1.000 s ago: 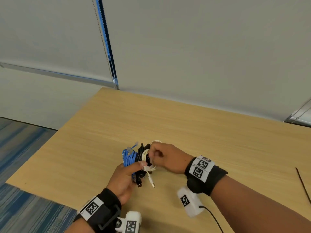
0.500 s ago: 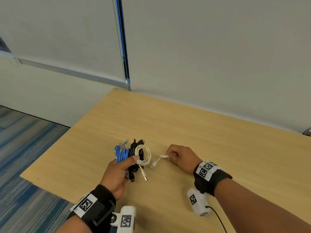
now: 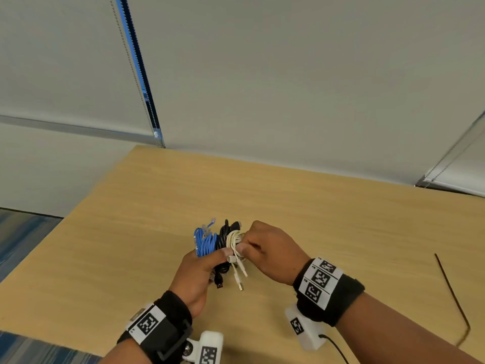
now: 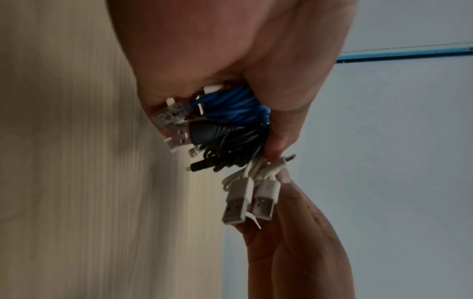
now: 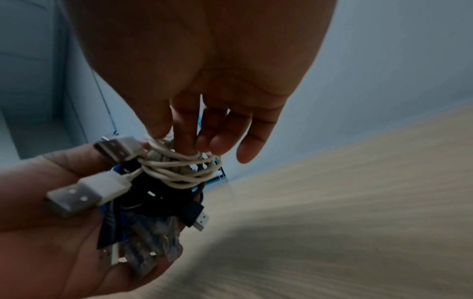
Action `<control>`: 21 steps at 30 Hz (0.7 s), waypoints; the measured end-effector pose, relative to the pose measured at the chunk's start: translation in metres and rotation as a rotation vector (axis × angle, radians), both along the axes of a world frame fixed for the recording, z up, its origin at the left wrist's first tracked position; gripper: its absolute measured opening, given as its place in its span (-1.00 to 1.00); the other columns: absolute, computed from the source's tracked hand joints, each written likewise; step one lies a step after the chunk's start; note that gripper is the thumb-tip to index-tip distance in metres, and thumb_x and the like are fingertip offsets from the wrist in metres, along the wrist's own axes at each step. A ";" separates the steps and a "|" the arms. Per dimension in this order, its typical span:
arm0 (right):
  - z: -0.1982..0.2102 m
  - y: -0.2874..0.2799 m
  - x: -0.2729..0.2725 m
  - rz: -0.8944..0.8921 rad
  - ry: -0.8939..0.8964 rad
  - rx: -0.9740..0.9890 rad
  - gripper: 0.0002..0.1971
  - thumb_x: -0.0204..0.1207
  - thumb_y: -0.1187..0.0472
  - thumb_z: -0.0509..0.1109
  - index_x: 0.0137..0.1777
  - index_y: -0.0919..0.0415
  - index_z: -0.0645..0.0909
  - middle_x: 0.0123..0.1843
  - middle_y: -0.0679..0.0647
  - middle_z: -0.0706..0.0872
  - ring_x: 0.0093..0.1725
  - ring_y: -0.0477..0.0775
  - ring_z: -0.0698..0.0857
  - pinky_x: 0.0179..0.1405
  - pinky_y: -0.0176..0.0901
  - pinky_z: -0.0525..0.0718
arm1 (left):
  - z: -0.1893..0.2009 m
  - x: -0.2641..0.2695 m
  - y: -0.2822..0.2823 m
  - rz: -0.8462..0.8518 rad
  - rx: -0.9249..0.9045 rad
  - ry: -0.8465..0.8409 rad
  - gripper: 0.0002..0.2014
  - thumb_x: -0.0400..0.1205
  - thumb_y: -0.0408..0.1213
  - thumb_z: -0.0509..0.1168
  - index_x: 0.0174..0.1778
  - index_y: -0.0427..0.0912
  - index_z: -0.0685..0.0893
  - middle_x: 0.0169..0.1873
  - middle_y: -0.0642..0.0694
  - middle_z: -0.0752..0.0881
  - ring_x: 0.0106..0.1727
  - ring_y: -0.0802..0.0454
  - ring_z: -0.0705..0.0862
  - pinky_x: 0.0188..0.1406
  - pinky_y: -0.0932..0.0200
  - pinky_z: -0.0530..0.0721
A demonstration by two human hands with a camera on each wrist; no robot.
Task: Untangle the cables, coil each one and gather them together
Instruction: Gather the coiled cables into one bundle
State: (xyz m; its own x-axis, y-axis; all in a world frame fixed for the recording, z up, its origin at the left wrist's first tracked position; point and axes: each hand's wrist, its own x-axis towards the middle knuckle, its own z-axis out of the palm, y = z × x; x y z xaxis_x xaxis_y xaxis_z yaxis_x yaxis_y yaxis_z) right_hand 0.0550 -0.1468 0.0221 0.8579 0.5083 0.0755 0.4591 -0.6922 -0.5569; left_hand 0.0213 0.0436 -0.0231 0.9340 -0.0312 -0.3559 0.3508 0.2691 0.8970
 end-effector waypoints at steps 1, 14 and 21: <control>0.001 -0.003 -0.001 -0.021 0.014 -0.001 -0.73 0.68 -0.02 0.29 -0.09 0.11 0.73 -0.11 0.02 0.61 -0.18 0.03 0.61 -0.06 0.06 0.63 | -0.001 0.001 -0.003 -0.003 -0.002 -0.001 -0.49 0.19 0.00 0.62 0.01 -0.19 0.87 -0.13 -0.20 0.85 -0.11 -0.11 0.74 -0.01 -0.04 0.57; 0.010 -0.026 -0.003 0.013 0.131 0.016 -0.82 0.70 0.07 0.35 -0.13 0.09 0.60 -0.12 -0.10 0.51 -0.23 -0.24 0.48 -0.21 -0.35 0.37 | 0.009 0.002 -0.011 -0.281 -0.106 0.053 -0.50 0.24 -0.02 0.71 0.07 -0.10 0.88 -0.06 -0.18 0.83 -0.12 -0.05 0.80 0.04 -0.11 0.74; 0.014 -0.030 0.004 0.048 0.142 0.004 -0.78 0.72 0.09 0.33 -0.16 0.03 0.43 -0.16 -0.14 0.42 -0.28 -0.21 0.41 -0.29 -0.38 0.33 | 0.016 0.006 -0.026 -0.289 -0.196 0.181 -0.65 0.35 -0.16 0.68 0.03 -0.18 0.90 -0.06 -0.19 0.84 -0.03 -0.15 0.80 0.02 -0.16 0.75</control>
